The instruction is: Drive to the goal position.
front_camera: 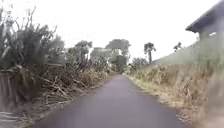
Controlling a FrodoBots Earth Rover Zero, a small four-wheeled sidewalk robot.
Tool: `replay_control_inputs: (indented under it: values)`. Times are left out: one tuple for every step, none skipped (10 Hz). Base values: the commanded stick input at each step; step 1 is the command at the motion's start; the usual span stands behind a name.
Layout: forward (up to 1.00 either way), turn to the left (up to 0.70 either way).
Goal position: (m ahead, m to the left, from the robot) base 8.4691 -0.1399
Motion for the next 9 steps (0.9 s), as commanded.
replay_control_inputs:
  values:
    - [0.7,0.0]
    - [0.7,0.0]
    - [0.7,0.0]
    - [0.7,0.0]
    - [0.7,0.0]
    - [0.7,0.0]
    - [0.7,0.0]
    - [0.7,0.0]
    - [0.7,0.0]
